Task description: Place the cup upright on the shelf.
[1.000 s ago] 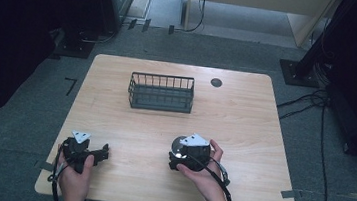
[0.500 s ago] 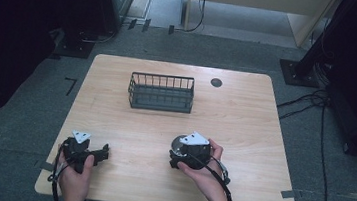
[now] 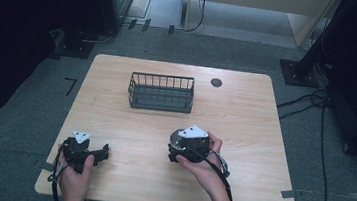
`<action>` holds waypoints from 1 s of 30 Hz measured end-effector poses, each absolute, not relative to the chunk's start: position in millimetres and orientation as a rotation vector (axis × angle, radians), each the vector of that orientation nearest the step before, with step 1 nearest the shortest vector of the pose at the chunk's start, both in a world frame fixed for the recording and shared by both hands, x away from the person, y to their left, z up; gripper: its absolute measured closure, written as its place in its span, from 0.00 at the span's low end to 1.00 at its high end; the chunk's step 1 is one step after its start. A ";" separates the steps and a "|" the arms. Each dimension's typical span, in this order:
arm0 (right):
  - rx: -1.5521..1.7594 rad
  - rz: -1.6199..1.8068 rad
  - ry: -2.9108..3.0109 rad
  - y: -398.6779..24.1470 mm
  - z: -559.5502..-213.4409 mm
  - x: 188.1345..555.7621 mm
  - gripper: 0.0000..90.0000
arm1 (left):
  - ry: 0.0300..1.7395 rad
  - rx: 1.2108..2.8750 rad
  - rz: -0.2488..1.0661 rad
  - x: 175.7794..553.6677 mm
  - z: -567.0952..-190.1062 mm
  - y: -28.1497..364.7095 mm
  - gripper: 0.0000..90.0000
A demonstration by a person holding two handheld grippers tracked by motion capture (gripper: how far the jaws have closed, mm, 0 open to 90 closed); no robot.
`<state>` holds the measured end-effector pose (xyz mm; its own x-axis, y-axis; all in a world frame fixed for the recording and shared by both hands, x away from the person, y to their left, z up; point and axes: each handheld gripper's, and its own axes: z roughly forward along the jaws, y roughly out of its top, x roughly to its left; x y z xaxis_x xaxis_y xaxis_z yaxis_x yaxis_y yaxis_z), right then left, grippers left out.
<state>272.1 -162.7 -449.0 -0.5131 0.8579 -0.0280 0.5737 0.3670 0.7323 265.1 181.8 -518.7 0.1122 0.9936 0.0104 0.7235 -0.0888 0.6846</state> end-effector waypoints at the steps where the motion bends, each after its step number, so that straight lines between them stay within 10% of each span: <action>1: 1.245 0.949 2.225 -162.4 -447.6 273.2 0.16 | 1.665 1.870 0.670 265.1 -518.8 181.8 0.00; 30: 1.206 0.970 2.230 -142.7 -410.7 315.6 0.17 | 1.659 1.870 0.671 265.2 -518.9 181.5 0.00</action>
